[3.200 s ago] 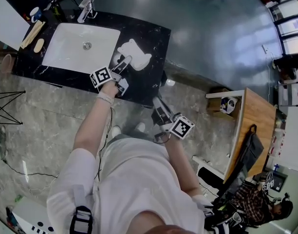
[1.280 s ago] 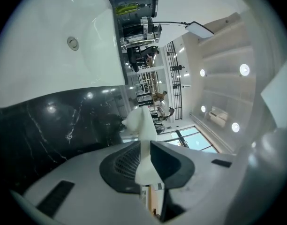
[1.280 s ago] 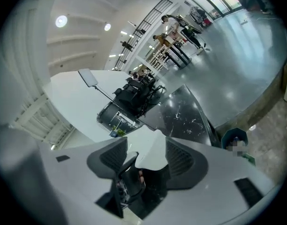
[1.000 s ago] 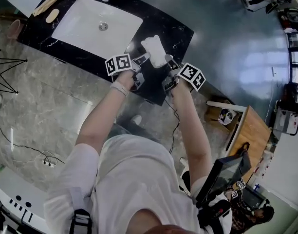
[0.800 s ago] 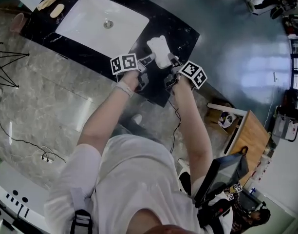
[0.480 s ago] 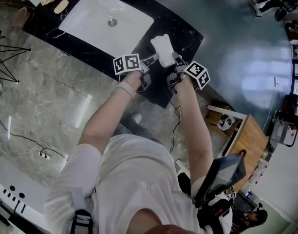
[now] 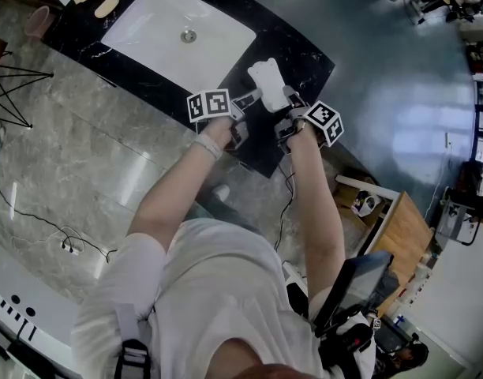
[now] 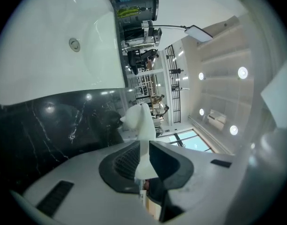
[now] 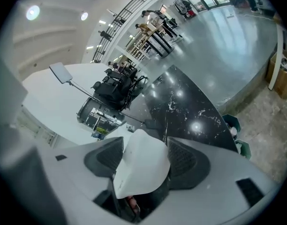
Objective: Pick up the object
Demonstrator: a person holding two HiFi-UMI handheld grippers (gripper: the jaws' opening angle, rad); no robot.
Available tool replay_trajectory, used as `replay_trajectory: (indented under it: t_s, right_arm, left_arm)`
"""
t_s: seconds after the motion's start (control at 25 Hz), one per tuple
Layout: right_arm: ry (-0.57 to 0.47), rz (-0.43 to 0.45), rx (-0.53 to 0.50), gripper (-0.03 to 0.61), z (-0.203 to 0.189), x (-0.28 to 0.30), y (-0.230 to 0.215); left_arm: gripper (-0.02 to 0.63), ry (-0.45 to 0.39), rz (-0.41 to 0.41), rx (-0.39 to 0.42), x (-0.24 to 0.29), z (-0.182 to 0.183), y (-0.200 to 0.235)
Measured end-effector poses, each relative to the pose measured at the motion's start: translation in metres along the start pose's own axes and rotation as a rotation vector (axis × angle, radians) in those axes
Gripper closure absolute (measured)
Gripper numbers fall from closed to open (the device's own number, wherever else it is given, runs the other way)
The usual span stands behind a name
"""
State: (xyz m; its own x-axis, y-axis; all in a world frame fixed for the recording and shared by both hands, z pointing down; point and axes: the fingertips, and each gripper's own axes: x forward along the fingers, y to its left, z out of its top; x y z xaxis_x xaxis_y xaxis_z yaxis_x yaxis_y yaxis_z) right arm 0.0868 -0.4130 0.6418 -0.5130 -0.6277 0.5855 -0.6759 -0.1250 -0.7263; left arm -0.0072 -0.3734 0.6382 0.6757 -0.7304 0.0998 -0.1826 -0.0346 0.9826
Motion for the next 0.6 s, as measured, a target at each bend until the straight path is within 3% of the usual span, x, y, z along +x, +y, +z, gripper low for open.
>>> replay_trajectory:
  t_s: [0.12, 0.28, 0.36, 0.6]
  right_arm:
    - [0.015, 0.019, -0.013, 0.279, -0.003, -0.002, 0.001]
    - [0.044, 0.049, 0.005, 0.282, -0.008, -0.005, 0.002]
    - [0.067, 0.07, 0.006, 0.282, -0.015, -0.006, 0.005]
    - [0.117, 0.149, 0.01, 0.289, -0.042, -0.009, 0.02]
  left_arm:
    - [0.555, -0.047, -0.034, -0.005, -0.002, 0.007, -0.004]
    - [0.411, -0.059, -0.045, 0.02, 0.003, 0.011, -0.013]
    - [0.372, -0.031, -0.047, 0.061, 0.007, 0.007, -0.018]
    - [0.364, -0.029, -0.063, 0.093, 0.008, 0.004, -0.022]
